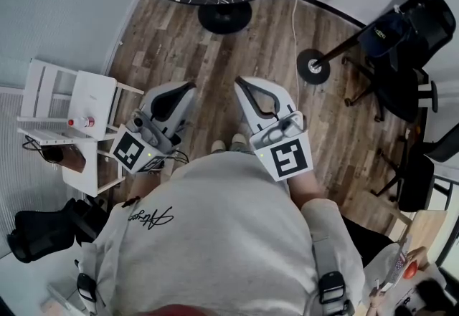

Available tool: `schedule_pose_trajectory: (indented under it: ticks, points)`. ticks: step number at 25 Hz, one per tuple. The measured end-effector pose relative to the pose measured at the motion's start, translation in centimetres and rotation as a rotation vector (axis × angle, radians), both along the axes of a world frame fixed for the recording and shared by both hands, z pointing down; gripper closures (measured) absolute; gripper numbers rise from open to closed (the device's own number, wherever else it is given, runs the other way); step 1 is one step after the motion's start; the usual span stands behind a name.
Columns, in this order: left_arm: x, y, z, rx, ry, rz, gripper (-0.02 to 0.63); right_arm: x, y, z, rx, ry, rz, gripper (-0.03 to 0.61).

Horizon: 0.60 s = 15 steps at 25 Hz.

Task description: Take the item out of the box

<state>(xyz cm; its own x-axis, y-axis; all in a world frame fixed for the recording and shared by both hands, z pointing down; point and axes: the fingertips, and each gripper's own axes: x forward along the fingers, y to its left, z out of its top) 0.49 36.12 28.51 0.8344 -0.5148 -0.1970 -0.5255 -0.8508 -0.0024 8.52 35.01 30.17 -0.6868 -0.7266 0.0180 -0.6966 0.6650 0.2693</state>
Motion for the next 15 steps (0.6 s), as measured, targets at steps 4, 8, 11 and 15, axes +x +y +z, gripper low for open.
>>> schedule_pose_trajectory:
  ticks: [4, 8, 11, 15]
  points:
    - [0.0, -0.3, 0.1, -0.006, -0.001, -0.016, 0.611, 1.1, -0.8, -0.5, -0.03, -0.099, 0.027, 0.569]
    - [0.3, -0.6, 0.4, -0.017, -0.006, -0.024, 0.612, 1.4, -1.1, -0.9, -0.03, -0.141, 0.001, 0.569]
    - [0.8, -0.7, 0.4, -0.014, -0.007, -0.033, 0.612, 1.9, -1.3, -0.6, -0.017, -0.094, 0.003, 0.569]
    - [1.6, -0.8, 0.4, -0.007, -0.013, -0.05, 0.612, 2.8, -1.5, -0.3, -0.028, -0.097, -0.001, 0.569]
